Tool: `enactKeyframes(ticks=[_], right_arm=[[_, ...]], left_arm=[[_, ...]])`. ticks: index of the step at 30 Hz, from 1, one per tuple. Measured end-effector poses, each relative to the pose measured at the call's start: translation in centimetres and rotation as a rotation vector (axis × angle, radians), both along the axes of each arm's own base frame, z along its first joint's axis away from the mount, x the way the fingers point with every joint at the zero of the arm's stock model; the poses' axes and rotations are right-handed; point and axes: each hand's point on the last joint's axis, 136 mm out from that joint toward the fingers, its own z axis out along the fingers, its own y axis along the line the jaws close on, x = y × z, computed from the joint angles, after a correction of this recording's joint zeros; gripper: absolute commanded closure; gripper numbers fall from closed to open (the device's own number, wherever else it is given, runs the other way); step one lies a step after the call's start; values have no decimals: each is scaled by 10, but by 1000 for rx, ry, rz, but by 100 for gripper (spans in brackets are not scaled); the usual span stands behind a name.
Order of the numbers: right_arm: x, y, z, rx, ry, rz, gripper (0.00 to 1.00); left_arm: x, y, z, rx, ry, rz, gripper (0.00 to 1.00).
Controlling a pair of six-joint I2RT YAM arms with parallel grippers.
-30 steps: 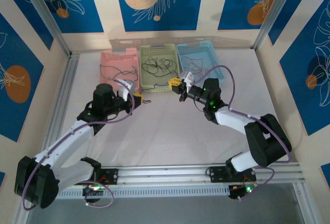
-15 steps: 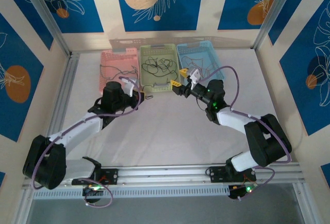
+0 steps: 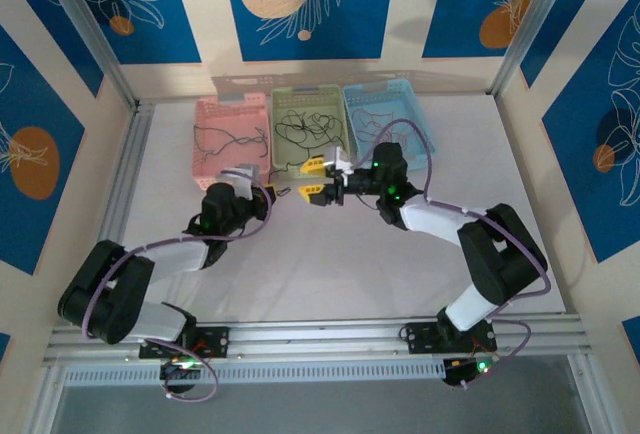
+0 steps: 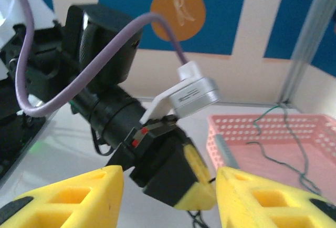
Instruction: Untangle the cables
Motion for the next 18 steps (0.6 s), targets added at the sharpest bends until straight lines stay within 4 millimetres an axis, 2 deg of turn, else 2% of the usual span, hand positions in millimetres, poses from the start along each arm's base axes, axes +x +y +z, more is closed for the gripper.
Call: enactKeyframes(ticks=[4, 8, 18], right_arm=[[-3, 18, -28, -86, -26, 10, 46], [0, 23, -48, -146, -52, -16, 46], [25, 22, -68, -225, -122, -155, 45]], left_arm=[[3, -1, 13, -31, -44, 2, 100], [3, -2, 18, -42, -67, 2, 100], [2, -1, 17, -43, -68, 1, 100]])
